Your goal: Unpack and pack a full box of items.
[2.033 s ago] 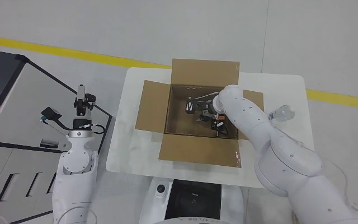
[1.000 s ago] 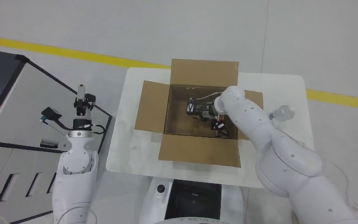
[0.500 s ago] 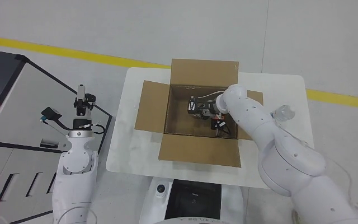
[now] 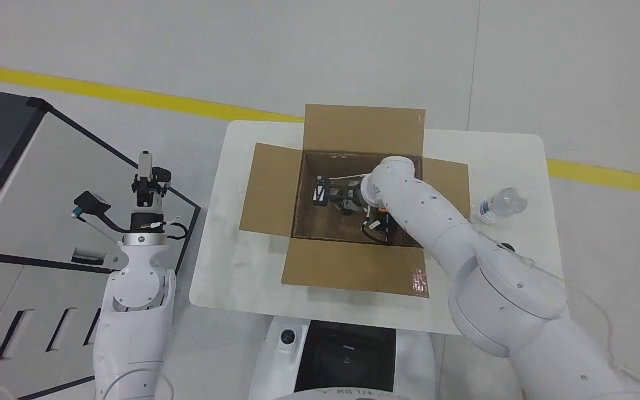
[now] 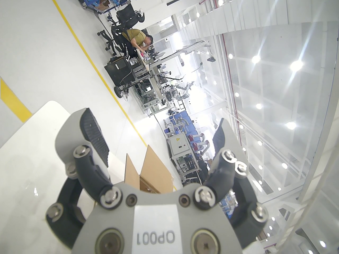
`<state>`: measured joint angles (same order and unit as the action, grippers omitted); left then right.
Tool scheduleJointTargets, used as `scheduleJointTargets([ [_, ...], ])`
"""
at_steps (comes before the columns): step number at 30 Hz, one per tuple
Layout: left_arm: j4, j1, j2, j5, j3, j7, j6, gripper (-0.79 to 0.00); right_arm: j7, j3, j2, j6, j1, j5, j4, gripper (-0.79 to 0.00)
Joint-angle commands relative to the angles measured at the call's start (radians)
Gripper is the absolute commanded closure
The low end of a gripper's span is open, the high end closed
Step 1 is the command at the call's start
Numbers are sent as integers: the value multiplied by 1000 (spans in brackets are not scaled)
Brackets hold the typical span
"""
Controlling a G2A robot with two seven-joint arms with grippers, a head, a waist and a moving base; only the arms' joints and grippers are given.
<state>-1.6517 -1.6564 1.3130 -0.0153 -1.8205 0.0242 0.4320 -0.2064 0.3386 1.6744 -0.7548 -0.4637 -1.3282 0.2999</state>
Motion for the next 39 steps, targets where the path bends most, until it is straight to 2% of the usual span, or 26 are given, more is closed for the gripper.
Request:
scheduleJointTargets([
  [1,0,0,0,0,0,0,0,-785,-53,6,7,15,2,13,-3,0],
  [5,0,0,0,0,0,0,0,-785,-134,15,19,27,8,31,-4,0],
  [10,0,0,0,0,0,0,0,-785,-138,29,21,22,21,47,-14,0],
  [11,0,0,0,0,0,0,0,-785,-135,31,20,20,22,47,-16,-40],
  [12,0,0,0,0,0,0,0,-785,-131,32,20,18,23,47,-16,-135],
  [15,0,0,0,0,0,0,0,-785,-115,38,18,8,26,49,-19,-277],
  [16,0,0,0,0,0,0,0,-785,-109,39,17,6,26,48,-20,-360],
  [18,0,0,0,0,0,0,0,-785,-103,40,16,1,26,43,-19,-413],
  [19,0,0,0,0,0,0,0,-785,-101,41,16,0,25,42,-19,-471],
  [20,0,0,0,0,0,0,0,-785,-100,41,16,0,24,42,-18,-486],
  [21,0,0,0,0,0,0,0,-785,-101,42,16,0,24,41,-18,-480],
  [23,0,0,0,0,0,0,0,-785,-103,44,16,-1,23,39,-17,-409],
  [25,0,0,0,0,0,0,0,-785,-105,44,17,-2,21,37,-19,-376],
  [33,0,0,0,0,0,0,0,-785,-126,56,21,5,15,50,-44,-320],
  [39,0,0,0,0,0,0,0,-785,-139,67,21,8,14,62,-70,-317],
])
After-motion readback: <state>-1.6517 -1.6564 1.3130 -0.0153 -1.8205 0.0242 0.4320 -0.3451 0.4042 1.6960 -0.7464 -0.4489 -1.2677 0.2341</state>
